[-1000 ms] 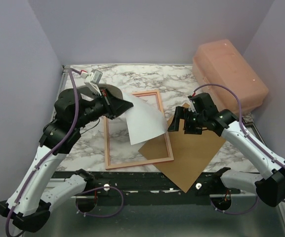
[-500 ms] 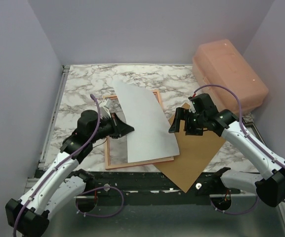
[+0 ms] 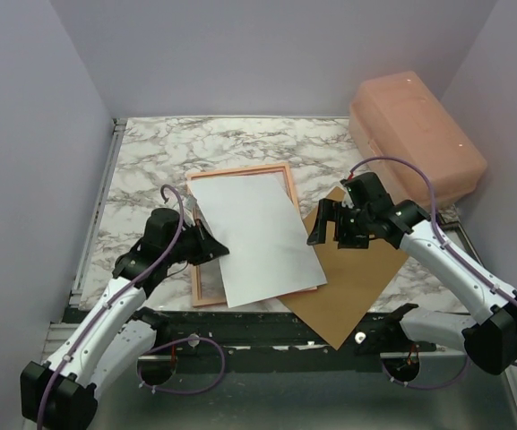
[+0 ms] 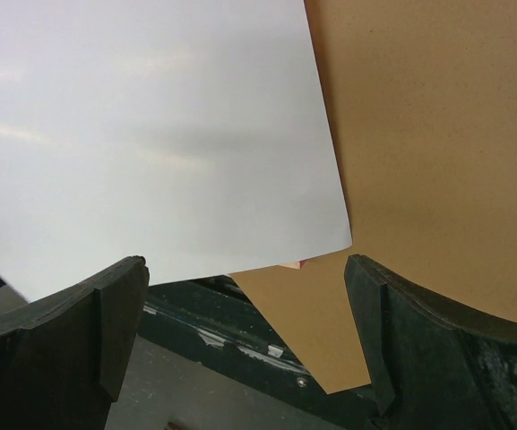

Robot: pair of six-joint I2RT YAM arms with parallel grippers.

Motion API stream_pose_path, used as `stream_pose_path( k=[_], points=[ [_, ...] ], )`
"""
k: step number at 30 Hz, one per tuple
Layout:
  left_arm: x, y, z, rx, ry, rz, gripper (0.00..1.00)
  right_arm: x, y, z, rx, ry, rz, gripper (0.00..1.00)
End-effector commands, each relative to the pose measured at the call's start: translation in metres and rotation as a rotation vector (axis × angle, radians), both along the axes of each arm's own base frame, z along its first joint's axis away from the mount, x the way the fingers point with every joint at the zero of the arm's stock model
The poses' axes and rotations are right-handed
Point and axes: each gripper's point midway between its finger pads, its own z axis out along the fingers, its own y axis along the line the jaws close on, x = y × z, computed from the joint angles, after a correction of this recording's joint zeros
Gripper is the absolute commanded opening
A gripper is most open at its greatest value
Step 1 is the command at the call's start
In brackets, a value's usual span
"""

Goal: Put the photo into the frame

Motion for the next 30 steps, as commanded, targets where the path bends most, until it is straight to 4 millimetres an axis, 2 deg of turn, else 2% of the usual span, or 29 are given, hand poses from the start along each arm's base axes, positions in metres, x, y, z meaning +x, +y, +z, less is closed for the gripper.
stream_pose_path(
  k=[1,10,18,22,27,30],
  points=[
    [-0.004,0.025,-0.035,0.169,0.162,0.073,0.00,-0.003,-0.009,-0.012,-0.043,0.025,-0.004,1.00],
    [-0.003,0.050,-0.074,0.401,0.385,0.105,0.00,-0.005,-0.010,-0.018,-0.050,0.042,-0.006,1.00],
    [0.008,0.067,-0.068,0.498,0.339,0.154,0.00,-0.008,-0.012,-0.024,-0.060,0.053,-0.007,1.00],
    [0.006,0.069,-0.073,0.532,0.376,0.129,0.00,-0.009,-0.011,-0.028,-0.057,0.062,-0.006,1.00],
    [-0.004,0.076,-0.100,0.626,0.526,0.094,0.00,-0.010,-0.008,-0.033,-0.045,0.078,0.002,1.00],
    [-0.003,0.084,-0.110,0.690,0.575,0.109,0.00,-0.010,-0.008,-0.036,-0.050,0.082,0.002,1.00]
  ],
)
